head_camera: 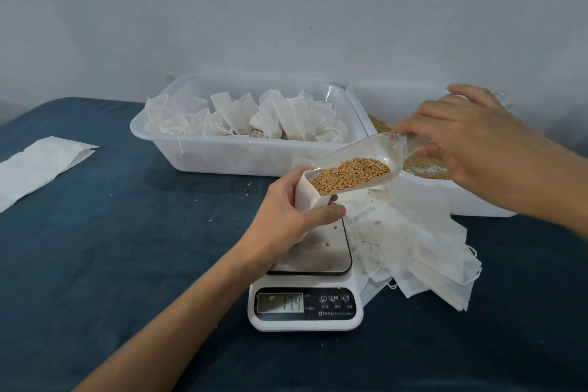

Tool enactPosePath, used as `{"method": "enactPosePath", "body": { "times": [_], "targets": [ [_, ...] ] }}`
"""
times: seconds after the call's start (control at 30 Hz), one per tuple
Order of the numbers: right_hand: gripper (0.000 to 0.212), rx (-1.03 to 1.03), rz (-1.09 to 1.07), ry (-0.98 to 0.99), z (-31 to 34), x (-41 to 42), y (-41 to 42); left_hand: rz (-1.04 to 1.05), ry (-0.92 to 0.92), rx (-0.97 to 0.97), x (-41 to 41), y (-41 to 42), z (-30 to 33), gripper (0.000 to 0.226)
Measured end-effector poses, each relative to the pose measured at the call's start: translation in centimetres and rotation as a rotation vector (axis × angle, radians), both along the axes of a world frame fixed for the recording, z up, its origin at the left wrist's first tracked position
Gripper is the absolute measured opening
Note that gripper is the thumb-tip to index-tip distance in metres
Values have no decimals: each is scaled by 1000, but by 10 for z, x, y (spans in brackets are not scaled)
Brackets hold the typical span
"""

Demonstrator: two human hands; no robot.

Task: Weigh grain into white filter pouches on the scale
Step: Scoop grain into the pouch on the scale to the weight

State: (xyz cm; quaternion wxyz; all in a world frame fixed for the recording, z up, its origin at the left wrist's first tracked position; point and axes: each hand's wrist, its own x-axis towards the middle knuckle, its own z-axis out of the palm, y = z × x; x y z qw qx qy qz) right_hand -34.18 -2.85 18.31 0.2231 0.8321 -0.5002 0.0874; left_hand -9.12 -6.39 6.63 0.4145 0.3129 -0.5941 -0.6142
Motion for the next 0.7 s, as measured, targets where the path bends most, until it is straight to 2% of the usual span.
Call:
{"method": "enactPosePath", "body": {
  "times": [0.3, 0.7],
  "targets": [
    [40, -1, -5, 6, 0, 1, 0, 10, 4, 5, -1, 0, 0, 44],
    [35, 16, -12, 7, 2, 2, 2, 24, -10, 7, -1, 0, -1, 46]
  ]
}}
